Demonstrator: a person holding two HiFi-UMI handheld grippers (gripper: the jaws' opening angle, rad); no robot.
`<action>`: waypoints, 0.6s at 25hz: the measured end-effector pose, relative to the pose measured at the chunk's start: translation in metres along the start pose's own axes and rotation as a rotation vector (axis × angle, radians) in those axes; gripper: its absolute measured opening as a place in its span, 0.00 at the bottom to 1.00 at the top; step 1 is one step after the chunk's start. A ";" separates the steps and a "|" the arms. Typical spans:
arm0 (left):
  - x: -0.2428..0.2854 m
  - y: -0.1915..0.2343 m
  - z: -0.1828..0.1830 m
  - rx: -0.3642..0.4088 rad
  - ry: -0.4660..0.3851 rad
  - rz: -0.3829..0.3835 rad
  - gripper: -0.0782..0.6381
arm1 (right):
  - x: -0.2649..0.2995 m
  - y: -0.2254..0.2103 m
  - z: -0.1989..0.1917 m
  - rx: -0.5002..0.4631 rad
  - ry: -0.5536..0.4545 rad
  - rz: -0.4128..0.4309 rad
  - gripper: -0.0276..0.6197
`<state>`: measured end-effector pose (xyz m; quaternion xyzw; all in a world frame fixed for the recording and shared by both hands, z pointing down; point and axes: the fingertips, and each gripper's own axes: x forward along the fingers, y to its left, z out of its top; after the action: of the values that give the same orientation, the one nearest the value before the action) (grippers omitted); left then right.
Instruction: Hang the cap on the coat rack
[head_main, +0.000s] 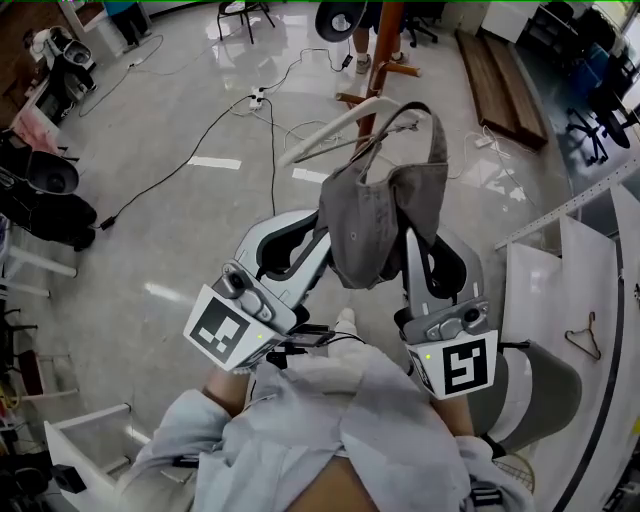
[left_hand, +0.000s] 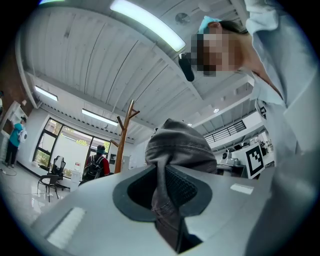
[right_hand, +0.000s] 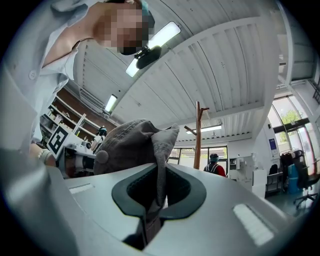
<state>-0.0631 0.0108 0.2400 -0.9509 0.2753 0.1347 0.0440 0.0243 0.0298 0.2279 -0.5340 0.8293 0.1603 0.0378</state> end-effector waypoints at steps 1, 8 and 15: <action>0.007 0.004 -0.001 0.001 -0.002 0.006 0.19 | 0.005 -0.007 -0.002 -0.002 -0.001 0.007 0.08; 0.061 0.020 -0.018 0.017 0.001 0.048 0.19 | 0.031 -0.060 -0.020 0.010 -0.013 0.051 0.08; 0.102 0.038 -0.028 0.028 0.019 0.072 0.19 | 0.055 -0.098 -0.033 0.035 -0.019 0.073 0.08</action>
<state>0.0055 -0.0783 0.2378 -0.9408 0.3116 0.1234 0.0496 0.0928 -0.0654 0.2241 -0.5009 0.8506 0.1524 0.0491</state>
